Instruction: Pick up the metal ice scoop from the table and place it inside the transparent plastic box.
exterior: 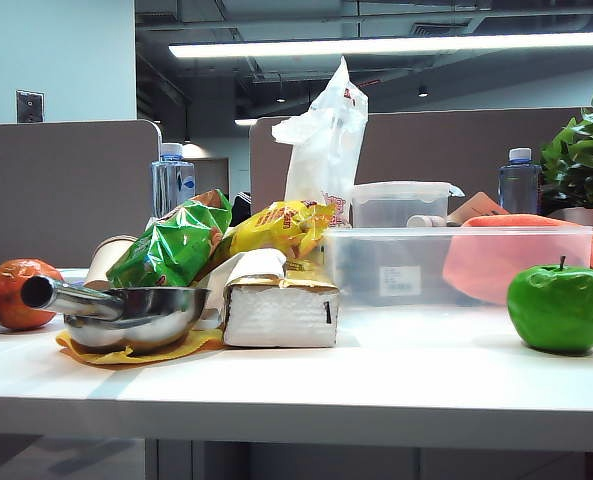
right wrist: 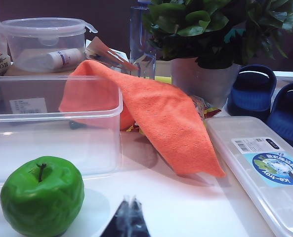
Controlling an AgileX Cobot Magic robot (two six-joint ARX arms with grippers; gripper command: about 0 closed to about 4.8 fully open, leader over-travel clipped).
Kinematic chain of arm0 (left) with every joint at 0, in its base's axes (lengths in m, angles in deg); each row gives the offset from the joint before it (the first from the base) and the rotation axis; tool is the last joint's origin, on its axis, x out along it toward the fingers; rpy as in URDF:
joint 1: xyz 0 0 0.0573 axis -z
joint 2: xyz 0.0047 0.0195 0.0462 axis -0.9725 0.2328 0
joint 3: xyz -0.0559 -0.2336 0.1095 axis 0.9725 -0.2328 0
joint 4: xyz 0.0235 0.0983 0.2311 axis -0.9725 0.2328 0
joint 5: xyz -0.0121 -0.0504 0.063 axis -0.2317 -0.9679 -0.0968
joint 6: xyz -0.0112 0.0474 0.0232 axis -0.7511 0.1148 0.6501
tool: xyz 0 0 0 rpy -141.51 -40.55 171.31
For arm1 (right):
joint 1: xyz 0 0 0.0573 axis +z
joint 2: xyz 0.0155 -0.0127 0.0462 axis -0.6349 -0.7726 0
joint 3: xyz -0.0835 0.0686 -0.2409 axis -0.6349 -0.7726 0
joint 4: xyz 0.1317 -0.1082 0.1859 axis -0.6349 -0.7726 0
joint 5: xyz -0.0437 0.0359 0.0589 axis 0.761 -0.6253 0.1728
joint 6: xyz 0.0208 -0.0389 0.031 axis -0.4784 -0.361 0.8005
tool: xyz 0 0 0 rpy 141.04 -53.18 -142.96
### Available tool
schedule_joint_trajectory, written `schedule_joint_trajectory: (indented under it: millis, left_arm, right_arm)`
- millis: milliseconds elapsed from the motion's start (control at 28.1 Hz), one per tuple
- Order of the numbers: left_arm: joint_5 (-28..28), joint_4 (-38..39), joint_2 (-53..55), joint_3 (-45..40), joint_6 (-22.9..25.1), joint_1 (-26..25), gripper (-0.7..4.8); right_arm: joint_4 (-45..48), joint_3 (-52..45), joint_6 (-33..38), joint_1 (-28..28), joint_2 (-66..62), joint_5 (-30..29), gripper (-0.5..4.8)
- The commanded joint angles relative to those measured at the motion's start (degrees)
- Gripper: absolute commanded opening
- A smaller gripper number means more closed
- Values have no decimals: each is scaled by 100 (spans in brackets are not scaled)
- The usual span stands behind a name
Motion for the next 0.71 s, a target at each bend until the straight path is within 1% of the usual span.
schedule_joint_trajectory:
  millis: [36, 356, 463, 569, 676, 712]
  left_arm:
    - [2, -122, 2, 15, 24, -7, -5]
    - [0, -122, 2, 15, -39, -7, -5]
    - [-48, -122, 2, 15, -68, -7, -5]
    - [-258, -164, 2, 15, -326, -7, -5]
    - [-302, -232, 2, 15, -345, -4, -5]
    - [-302, -249, 2, 15, -345, -4, -5]
  right_arm:
    - [79, 11, 2, 0, -2, 11, -1]
    - [79, 11, 2, 7, -2, 11, -1]
    - [81, 11, 2, 109, -7, 15, -1]
    - [81, 11, 2, 372, -76, 15, -1]
    - [81, 11, 2, 855, -223, 15, -1]
    - [76, 11, 2, 1097, -267, 15, -1]
